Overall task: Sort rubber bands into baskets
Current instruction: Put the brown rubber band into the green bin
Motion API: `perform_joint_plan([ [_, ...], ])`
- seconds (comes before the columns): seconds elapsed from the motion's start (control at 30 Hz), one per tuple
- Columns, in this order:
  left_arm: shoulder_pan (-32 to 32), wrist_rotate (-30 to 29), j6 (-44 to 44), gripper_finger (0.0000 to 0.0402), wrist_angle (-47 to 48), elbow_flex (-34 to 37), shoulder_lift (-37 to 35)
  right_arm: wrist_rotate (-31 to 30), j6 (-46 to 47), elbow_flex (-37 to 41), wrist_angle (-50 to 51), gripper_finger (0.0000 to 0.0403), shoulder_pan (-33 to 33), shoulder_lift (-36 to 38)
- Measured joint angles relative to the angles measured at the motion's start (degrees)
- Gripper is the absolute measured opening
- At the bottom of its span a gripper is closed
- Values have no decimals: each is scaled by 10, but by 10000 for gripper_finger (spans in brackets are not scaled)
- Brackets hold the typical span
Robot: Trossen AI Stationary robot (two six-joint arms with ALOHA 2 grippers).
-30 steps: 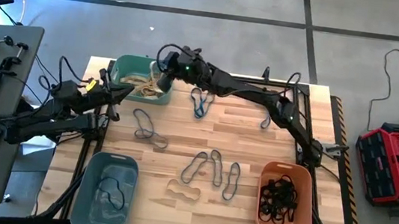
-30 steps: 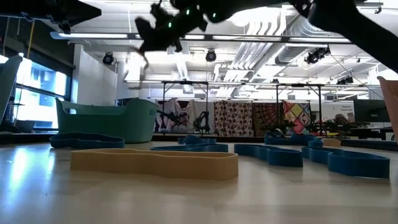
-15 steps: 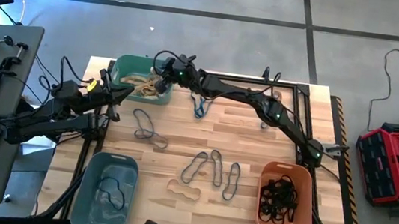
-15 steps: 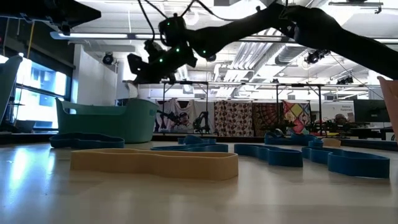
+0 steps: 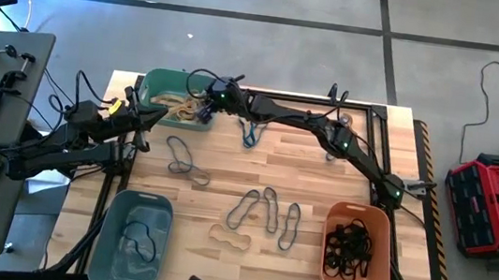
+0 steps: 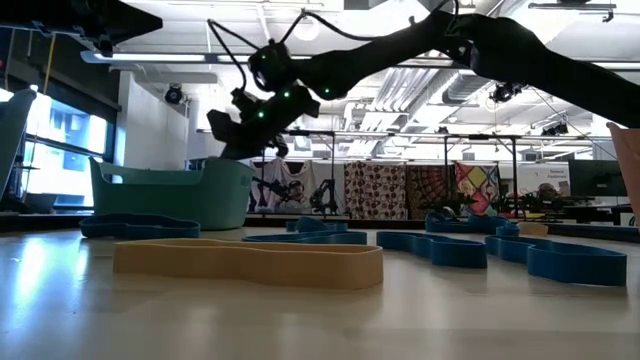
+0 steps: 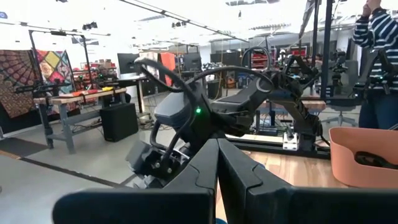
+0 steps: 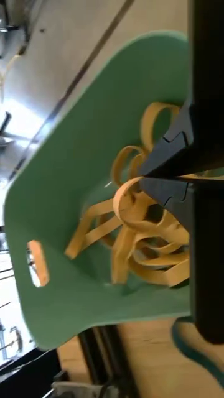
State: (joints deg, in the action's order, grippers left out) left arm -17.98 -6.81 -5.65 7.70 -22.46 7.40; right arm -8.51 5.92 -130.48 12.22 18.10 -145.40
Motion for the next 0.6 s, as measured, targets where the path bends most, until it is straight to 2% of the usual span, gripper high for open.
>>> perform_joint_plan([
  [0.37,0,0,0,0,1,0,0,0,1,0,30,5,2,0],
  [0.47,0,0,0,0,1,0,0,0,1,0,40,33,3,1],
  [0.6,0,0,0,0,2,0,0,-1,1,0,46,101,2,1],
])
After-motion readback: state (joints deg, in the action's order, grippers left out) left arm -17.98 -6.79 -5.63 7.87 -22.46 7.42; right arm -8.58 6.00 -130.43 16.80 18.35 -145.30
